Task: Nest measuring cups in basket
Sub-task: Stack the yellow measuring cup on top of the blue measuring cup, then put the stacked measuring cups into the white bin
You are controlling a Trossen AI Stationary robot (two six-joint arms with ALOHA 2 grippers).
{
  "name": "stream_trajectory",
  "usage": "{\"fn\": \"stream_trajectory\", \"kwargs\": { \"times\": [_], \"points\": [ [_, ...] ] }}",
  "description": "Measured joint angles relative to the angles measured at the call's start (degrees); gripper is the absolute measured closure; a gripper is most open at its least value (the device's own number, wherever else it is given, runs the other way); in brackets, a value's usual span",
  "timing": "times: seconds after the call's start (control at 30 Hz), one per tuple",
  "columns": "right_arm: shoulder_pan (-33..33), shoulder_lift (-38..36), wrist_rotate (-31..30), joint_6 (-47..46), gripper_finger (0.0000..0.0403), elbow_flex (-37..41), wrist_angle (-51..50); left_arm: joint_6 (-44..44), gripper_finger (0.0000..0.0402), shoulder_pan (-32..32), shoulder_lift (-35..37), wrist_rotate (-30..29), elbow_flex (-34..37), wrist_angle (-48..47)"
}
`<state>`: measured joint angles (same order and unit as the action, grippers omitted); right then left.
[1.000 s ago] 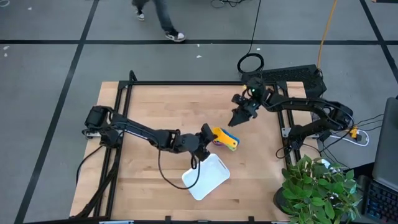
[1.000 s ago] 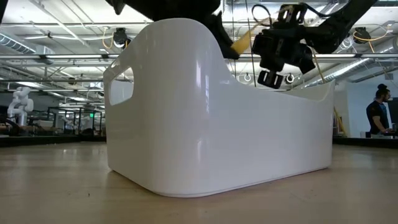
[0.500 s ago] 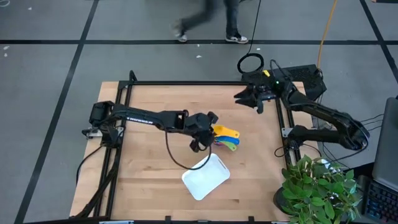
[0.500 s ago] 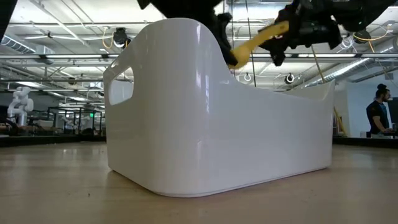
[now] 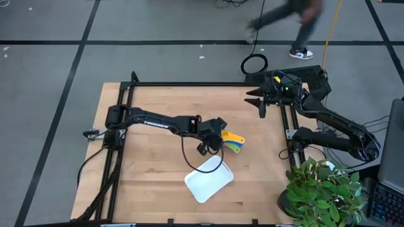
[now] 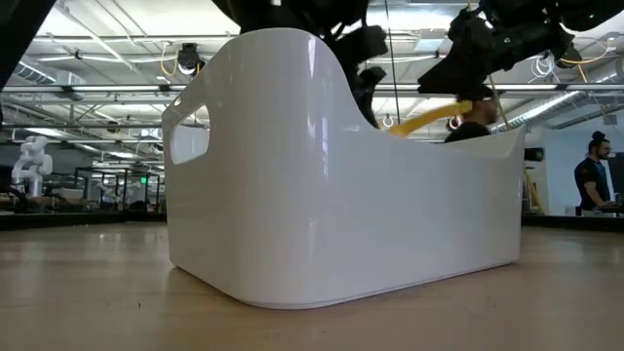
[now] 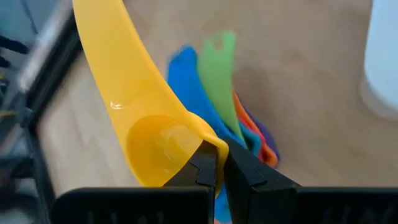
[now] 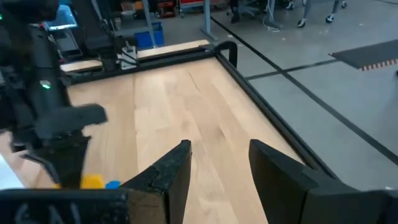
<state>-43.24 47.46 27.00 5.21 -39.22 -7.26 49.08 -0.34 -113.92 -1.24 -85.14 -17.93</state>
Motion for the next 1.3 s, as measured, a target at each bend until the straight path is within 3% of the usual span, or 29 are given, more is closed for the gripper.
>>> {"fn": "stream_trajectory", "kwargs": {
  "times": [0.63,1.17,1.3],
  "points": [
    [0.4,0.1,0.0,0.1,0.025,0.0,-0.4,1.3,0.0365,1.4,-0.9,3.2,0.1,-3.2],
    [0.4,0.1,0.1,0.1,0.025,0.0,-0.8,-1.2,0.0292,1.3,-0.9,2.7,0.1,-1.3],
    [0.4,0.1,3.0,-0.3,0.025,0.0,-1.5,-1.9,0.0283,1.1,-0.9,0.8,0.1,-1.3]
  ]
}}
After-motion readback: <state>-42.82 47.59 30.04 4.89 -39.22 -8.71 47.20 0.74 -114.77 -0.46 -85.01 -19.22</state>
